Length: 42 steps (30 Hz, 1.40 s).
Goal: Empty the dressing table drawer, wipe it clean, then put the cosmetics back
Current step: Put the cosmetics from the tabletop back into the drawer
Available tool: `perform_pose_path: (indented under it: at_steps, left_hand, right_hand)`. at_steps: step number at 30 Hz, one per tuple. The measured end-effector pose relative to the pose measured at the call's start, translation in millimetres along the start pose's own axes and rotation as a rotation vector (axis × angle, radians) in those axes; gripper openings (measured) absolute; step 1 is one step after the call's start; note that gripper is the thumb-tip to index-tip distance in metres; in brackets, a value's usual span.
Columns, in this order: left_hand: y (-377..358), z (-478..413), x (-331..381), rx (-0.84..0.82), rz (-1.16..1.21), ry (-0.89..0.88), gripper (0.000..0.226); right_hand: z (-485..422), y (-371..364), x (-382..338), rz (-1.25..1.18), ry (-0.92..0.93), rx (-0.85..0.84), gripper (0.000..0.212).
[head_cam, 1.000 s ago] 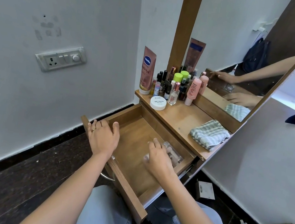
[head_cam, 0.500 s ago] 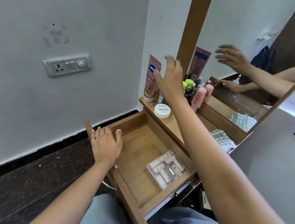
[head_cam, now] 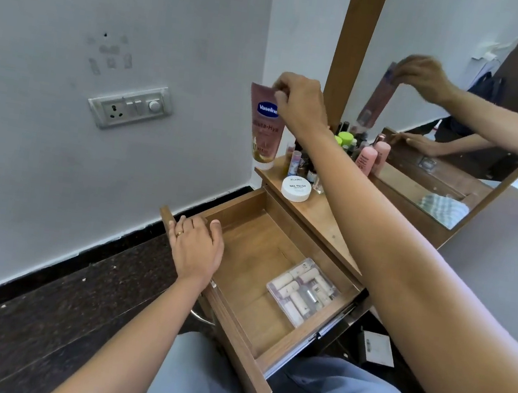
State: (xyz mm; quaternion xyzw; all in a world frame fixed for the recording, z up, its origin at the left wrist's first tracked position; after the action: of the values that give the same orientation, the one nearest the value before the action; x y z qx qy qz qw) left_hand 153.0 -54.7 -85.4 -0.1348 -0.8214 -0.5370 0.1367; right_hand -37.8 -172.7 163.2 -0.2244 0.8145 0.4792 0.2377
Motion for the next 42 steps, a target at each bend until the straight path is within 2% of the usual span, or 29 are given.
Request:
perform_pose_path:
  at_steps: [4, 10, 14, 18, 24, 32, 42]
  left_hand:
    - [1.7, 1.1, -1.6, 0.022, 0.015, 0.013, 0.042]
    - [0.7, -0.6, -5.1, 0.047, 0.047, 0.047, 0.036]
    - [0.6, -1.9, -4.6, 0.051, 0.040, 0.038, 0.037]
    - [2.2, -1.1, -3.0, 0.054, 0.036, 0.028, 0.038]
    - [0.1, 0.1, -4.4, 0.037, 0.015, 0.021, 0.043]
    - [5.0, 1.0, -0.3, 0.055, 0.028, 0.016, 0.039]
    - [5.5, 0.4, 0.0, 0.043, 0.022, 0.020, 0.041]
  right_hand:
    - [41.2, 19.9, -21.9, -0.041, 0.106, -0.137, 0.017]
    - [133.0, -23.5, 12.1, 0.160, 0.062, -0.574, 0.022]
    - [171.6, -68.5, 51.0, 0.177, -0.034, -0.788, 0.016]
    - [197.9, -113.2, 75.8, 0.168, -0.109, -0.915, 0.011]
    - [205.8, -157.2, 92.7, 0.214, -0.179, -0.983, 0.014]
    - [237.7, -197.4, 113.2, 0.361, -0.120, -0.993, 0.027]
    - [262.3, -189.9, 122.3, 0.329, -0.019, -1.038, 0.042]
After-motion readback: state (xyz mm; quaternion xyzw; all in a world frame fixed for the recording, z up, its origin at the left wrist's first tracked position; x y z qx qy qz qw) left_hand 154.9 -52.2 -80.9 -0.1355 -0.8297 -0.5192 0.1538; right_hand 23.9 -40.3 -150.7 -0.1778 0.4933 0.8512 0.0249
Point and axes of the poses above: each hand's wrist, its own z-axis away from the middle knuckle, its own y-axis out of the back of the hand, x = y × z, the point moved 10 cm from there along -z, towards the middle knuckle, and after that the axes turned 15 degrees about -y, right-handed, at the moved point
